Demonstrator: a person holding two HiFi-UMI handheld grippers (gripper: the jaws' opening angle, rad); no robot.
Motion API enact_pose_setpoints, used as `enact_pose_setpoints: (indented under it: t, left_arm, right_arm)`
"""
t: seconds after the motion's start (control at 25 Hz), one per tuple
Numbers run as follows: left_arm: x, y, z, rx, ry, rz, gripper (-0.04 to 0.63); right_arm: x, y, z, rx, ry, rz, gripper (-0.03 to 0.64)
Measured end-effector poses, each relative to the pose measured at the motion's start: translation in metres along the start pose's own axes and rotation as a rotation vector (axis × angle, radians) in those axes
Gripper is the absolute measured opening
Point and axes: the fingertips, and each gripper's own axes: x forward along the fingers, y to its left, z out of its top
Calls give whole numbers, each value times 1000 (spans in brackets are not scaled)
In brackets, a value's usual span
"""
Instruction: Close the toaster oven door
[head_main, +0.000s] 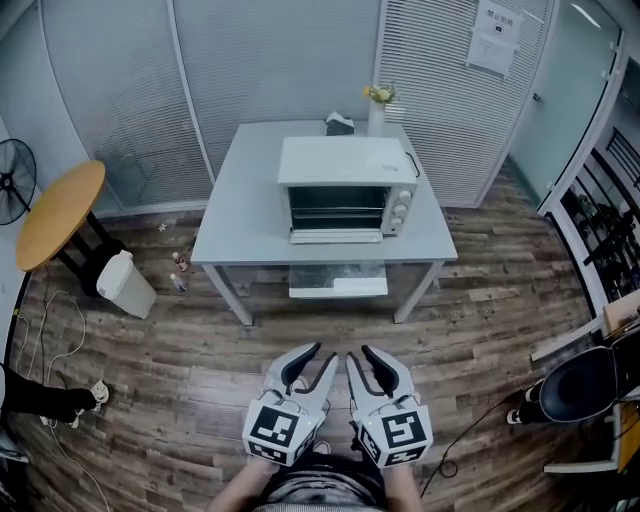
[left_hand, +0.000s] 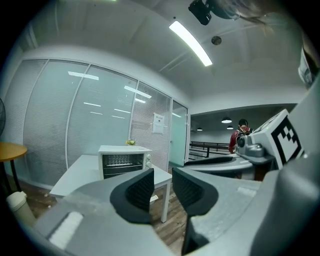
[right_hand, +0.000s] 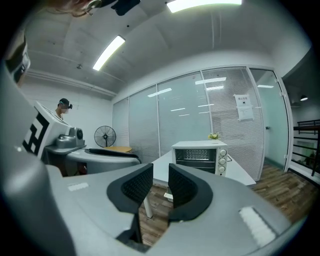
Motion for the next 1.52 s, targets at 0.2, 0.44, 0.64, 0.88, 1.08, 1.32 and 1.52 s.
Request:
enact_pose_setpoints:
  t: [0.2, 0.44, 0.64, 0.88, 1.08, 1.32, 1.52]
  left_arm:
    - [32, 32, -4, -8, 17, -14, 107]
    - [83, 69, -1, -19, 26, -75, 107]
    - [120, 100, 0, -10, 52, -98, 107]
    - [150, 137, 0, -5, 73, -120, 107]
    - [169, 159, 2, -19, 73, -141, 107]
    - [183, 174, 0, 38, 74, -172, 107]
    - [187, 178, -4, 67, 87, -181, 107]
  right_arm:
    - [44, -15, -1, 5, 14, 9, 95]
    - [105, -40, 6, 14, 30, 16, 95]
    - [149, -64, 13, 17, 41, 8, 95]
    - [192, -78, 18, 21, 60, -14, 95]
    - [217, -84, 18, 9, 72, -25, 97]
    - [233, -87, 14, -12, 73, -62, 97]
    - [238, -88, 9, -17, 72, -65, 97]
